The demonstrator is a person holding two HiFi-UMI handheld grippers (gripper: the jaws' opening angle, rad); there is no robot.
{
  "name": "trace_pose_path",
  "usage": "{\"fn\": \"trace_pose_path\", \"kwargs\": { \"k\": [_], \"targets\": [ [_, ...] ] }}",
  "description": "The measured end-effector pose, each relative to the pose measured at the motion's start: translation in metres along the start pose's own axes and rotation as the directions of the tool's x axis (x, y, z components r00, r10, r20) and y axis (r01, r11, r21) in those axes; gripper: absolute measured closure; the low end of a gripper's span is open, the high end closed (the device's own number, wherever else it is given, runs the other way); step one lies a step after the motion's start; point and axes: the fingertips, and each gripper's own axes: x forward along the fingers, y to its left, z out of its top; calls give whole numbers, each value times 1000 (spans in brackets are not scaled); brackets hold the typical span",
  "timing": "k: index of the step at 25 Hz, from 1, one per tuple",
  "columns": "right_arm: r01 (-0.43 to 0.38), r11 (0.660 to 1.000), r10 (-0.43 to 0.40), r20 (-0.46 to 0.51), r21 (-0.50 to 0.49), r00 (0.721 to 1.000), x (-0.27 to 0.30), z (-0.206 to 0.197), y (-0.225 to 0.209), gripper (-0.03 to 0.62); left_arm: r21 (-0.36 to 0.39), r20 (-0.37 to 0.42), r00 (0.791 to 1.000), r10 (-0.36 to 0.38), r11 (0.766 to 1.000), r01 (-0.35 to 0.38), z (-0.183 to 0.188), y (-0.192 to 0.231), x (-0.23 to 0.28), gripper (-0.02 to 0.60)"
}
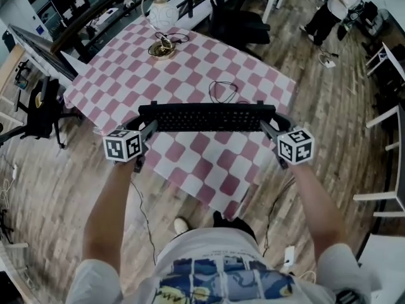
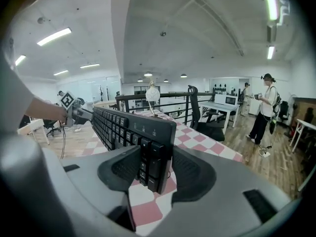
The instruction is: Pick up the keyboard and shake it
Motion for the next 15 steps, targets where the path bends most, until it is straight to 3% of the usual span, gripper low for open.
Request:
{"fn": "trace_pose_path", "kwargs": {
  "k": [8,15],
  "targets": [
    [71,995,-62,117,-75,991,-51,50,17,404,76,121,992,-31,997,22,46,-19,-39,360],
    [144,979,-109,225,-144,968,-92,94,32,404,139,230,972,-52,990,20,85,-35,-76,360]
  ]
}}
